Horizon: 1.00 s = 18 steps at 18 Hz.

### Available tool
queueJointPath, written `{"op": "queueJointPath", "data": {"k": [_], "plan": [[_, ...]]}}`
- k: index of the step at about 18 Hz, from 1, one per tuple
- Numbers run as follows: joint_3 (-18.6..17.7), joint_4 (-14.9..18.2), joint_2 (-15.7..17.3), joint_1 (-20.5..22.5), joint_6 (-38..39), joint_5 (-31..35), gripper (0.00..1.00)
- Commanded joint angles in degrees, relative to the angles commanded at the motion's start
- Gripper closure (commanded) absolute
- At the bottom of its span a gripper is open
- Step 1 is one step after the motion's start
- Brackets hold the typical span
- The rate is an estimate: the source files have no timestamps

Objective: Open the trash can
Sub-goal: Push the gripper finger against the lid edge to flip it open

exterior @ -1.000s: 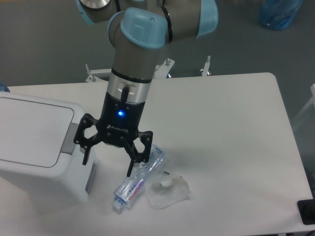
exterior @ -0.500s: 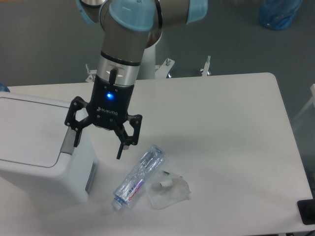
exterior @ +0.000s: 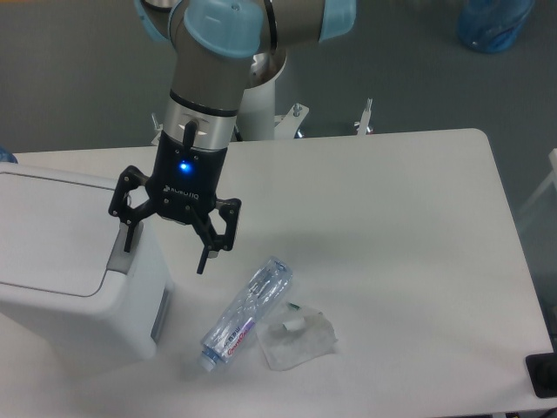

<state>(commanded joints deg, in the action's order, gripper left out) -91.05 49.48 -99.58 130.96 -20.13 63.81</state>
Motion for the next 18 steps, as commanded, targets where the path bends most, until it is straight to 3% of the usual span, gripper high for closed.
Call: {"op": "queueJointPath", "data": {"k": [18], "plan": [[-1.5, 0.0, -0.4, -0.1, 0.0, 0.1, 0.00]]}}
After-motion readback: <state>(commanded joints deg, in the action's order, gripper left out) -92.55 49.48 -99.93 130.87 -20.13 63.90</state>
